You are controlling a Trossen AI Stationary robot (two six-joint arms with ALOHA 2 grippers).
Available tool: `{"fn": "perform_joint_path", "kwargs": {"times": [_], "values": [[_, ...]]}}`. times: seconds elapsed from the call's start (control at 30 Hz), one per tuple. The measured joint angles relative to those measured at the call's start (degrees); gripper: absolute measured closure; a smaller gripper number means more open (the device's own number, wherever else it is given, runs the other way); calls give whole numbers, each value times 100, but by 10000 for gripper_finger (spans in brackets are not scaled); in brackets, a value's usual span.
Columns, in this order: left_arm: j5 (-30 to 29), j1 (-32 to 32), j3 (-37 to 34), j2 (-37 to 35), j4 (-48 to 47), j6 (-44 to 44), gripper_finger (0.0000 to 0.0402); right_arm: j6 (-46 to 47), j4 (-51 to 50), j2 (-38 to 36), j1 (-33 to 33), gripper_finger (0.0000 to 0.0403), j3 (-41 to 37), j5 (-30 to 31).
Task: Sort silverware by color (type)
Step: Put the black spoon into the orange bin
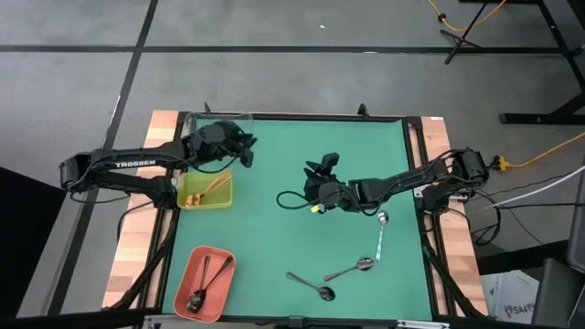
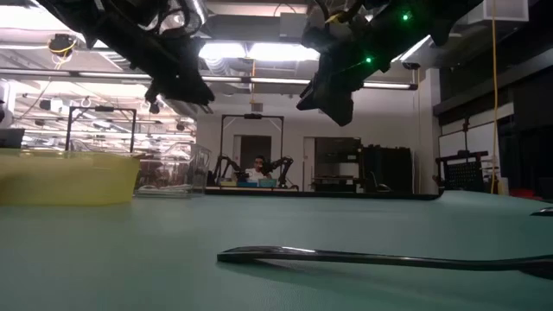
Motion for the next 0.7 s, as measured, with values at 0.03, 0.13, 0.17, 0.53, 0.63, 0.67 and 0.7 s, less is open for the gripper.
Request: {"fn": "perform_joint_path", "kwargs": {"times": [0.03,0.13,0.17,0.53,0.63,0.67,0.7], "values": [[108,-61,0,0,2,52,304,111,-81,0,0,288,0,0],[380,-250,0,0,0,156,304,456,-350,0,9,288,0,-4],[441,-315,0,0,0,182,304,546,-493,0,9,288,0,-25],[495,-843,0,0,-4,190,304,2162,-2147,0,7,288,15,-2187],[494,-895,0,2,-8,192,304,2700,-2969,0,7,288,248,-2751],[494,-897,0,2,-13,192,304,2864,-3256,0,7,288,355,-2939],[493,-898,0,2,-29,192,304,3023,-3596,0,7,288,485,-3145]]}}
